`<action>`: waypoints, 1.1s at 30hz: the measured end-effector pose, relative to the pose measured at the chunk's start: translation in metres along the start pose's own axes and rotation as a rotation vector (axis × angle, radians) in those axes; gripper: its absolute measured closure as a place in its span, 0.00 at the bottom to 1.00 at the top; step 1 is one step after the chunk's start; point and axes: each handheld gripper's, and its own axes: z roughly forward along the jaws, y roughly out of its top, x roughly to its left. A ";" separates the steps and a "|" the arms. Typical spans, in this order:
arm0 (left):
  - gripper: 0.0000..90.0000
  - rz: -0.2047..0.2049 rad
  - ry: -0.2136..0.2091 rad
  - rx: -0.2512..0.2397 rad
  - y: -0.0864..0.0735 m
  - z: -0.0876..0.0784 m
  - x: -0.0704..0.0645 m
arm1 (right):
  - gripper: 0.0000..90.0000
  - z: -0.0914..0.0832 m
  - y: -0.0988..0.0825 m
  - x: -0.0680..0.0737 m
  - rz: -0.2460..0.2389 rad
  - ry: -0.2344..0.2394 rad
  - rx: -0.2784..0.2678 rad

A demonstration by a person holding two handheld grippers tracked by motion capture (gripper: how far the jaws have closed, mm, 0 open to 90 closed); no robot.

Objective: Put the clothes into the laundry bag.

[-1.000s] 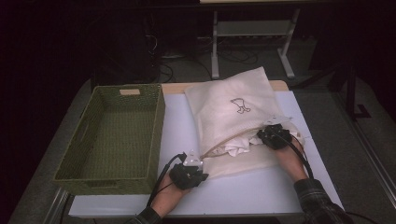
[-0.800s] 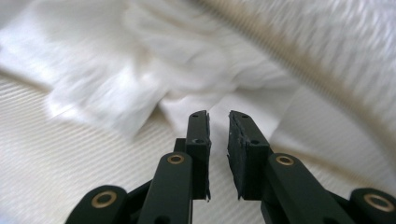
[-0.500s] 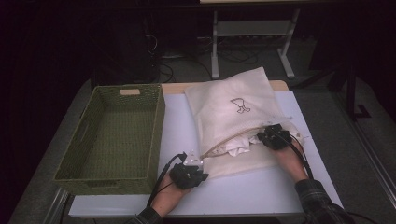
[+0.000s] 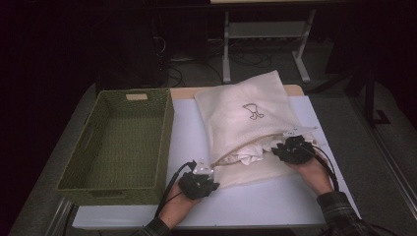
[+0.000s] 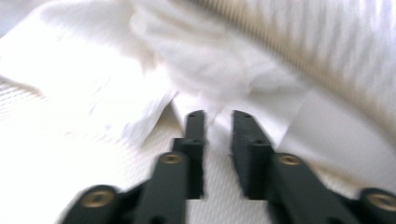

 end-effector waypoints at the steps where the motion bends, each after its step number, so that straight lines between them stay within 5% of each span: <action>1: 0.92 0.001 0.002 0.001 0.000 0.000 0.000 | 0.71 0.000 0.000 0.000 0.000 0.000 0.000; 5: 0.92 -0.001 0.001 0.000 0.000 0.001 0.000 | 0.66 0.018 -0.004 0.001 -0.022 -0.058 0.062; 7: 0.92 -0.001 -0.001 0.000 0.000 0.000 0.000 | 0.82 0.029 0.001 -0.001 -0.035 -0.094 0.041; 15: 0.92 0.003 -0.001 0.005 0.000 0.000 0.000 | 0.95 0.049 0.017 -0.007 -0.016 -0.132 -0.033; 20: 0.92 0.001 -0.001 0.000 0.000 0.000 0.000 | 0.80 0.035 0.015 -0.007 0.004 -0.085 -0.052; 22: 0.92 0.002 -0.001 0.001 0.000 0.000 0.000 | 0.66 0.008 0.010 -0.002 0.037 0.017 -0.082; 23: 0.92 0.002 -0.001 0.001 0.000 0.000 0.000 | 0.66 0.008 0.010 -0.002 0.037 0.017 -0.082; 24: 0.92 0.003 0.000 0.000 0.000 0.001 0.000 | 0.58 0.000 0.007 0.005 0.035 0.095 -0.080; 26: 0.92 0.003 0.000 0.002 0.000 0.001 0.000 | 0.53 0.000 0.005 0.016 0.024 0.178 -0.068; 27: 0.92 0.003 0.000 0.002 0.000 0.001 0.000 | 0.53 0.000 0.005 0.016 0.024 0.178 -0.068; 28: 0.92 0.002 0.001 0.003 0.000 0.000 0.000 | 0.50 0.008 0.005 0.030 -0.026 0.194 -0.024; 31: 0.92 0.002 0.001 0.002 0.000 0.000 -0.001 | 0.58 0.022 0.006 0.040 -0.069 0.178 0.009; 32: 0.92 -0.004 -0.001 -0.002 0.001 -0.001 -0.001 | 0.77 0.035 0.008 0.048 -0.108 0.166 0.017; 33: 0.92 -0.004 -0.001 -0.002 0.001 -0.001 -0.001 | 0.77 0.035 0.008 0.048 -0.108 0.166 0.017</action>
